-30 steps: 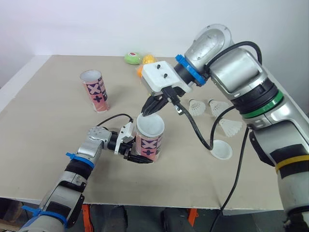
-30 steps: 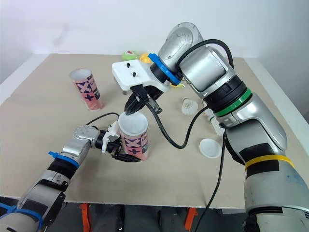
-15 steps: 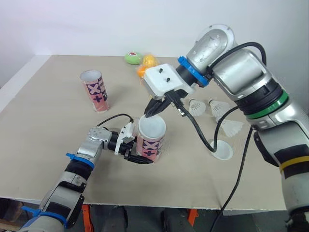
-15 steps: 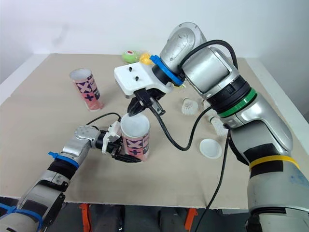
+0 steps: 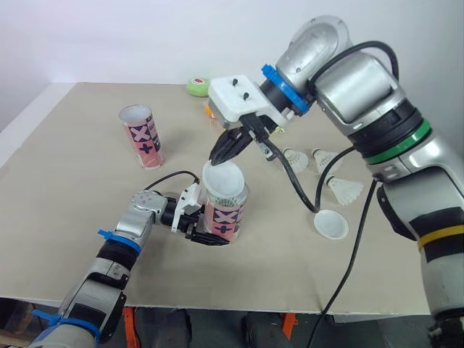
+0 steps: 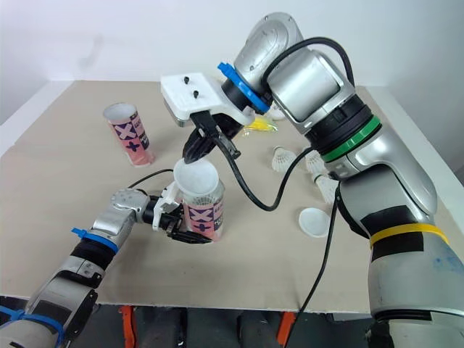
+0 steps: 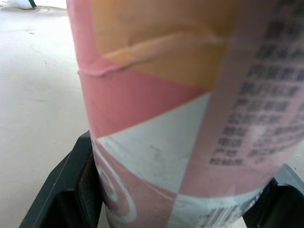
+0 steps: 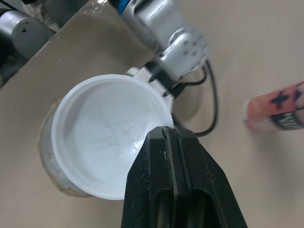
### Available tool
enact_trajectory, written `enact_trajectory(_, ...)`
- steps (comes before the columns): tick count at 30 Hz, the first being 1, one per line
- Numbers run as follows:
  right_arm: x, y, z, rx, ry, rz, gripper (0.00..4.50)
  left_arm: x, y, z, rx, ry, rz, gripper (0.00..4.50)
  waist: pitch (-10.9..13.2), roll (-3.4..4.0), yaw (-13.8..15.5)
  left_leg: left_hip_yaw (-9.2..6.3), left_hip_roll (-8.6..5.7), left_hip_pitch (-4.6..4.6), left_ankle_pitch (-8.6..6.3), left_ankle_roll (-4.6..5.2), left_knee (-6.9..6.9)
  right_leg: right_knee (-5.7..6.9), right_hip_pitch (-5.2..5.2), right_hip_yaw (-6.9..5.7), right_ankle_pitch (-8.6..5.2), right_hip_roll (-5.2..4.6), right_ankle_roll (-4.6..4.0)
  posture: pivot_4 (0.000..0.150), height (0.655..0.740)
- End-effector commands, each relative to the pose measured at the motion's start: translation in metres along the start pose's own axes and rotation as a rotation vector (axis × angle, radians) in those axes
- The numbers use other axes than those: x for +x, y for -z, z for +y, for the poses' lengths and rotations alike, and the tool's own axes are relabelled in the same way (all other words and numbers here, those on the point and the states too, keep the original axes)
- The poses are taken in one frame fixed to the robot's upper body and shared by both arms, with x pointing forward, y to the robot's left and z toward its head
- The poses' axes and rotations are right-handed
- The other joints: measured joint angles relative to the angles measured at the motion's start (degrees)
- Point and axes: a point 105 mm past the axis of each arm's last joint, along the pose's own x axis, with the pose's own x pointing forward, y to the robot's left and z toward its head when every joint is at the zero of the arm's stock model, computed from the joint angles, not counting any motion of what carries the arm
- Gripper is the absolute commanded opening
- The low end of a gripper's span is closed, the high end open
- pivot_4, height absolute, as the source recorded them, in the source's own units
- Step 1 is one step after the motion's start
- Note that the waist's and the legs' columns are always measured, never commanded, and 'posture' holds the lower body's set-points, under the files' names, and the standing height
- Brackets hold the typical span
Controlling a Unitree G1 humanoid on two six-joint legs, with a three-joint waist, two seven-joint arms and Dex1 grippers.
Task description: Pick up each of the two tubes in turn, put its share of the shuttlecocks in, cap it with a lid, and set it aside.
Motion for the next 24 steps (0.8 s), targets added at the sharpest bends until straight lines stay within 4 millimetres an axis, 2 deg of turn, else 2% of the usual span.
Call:
enact_trajectory(1,-0.008,-0.012,-0.001,-0.048,-0.022,-0.009,0.04,-0.004,0.026,-0.004,-0.094,-0.028,0.074,3.27,0.0,0.0,0.0,0.0,0.0,0.0,0.0,0.0,0.0,0.0,0.0,0.0,0.0,0.0,-0.01,0.15,0.7321)
enact_trajectory(13,0.006,-0.002,0.016,-0.039,-0.089,0.007,0.04,-0.005,0.026,-0.004,-0.095,-0.031,0.074,3.27,0.0,0.0,0.0,0.0,0.0,0.0,0.0,0.0,-0.01,0.0,-0.02,0.0,-0.01,0.0,-0.01,0.15,0.7321)
enact_trajectory(24,0.011,0.009,0.018,-0.056,-0.091,0.068,0.04,-0.006,0.025,-0.003,-0.098,-0.033,0.074,3.27,0.01,0.0,0.01,0.0,0.0,-0.01,0.0,0.0,-0.01,0.0,-0.02,0.0,-0.03,0.0,-0.02,0.15,0.7321)
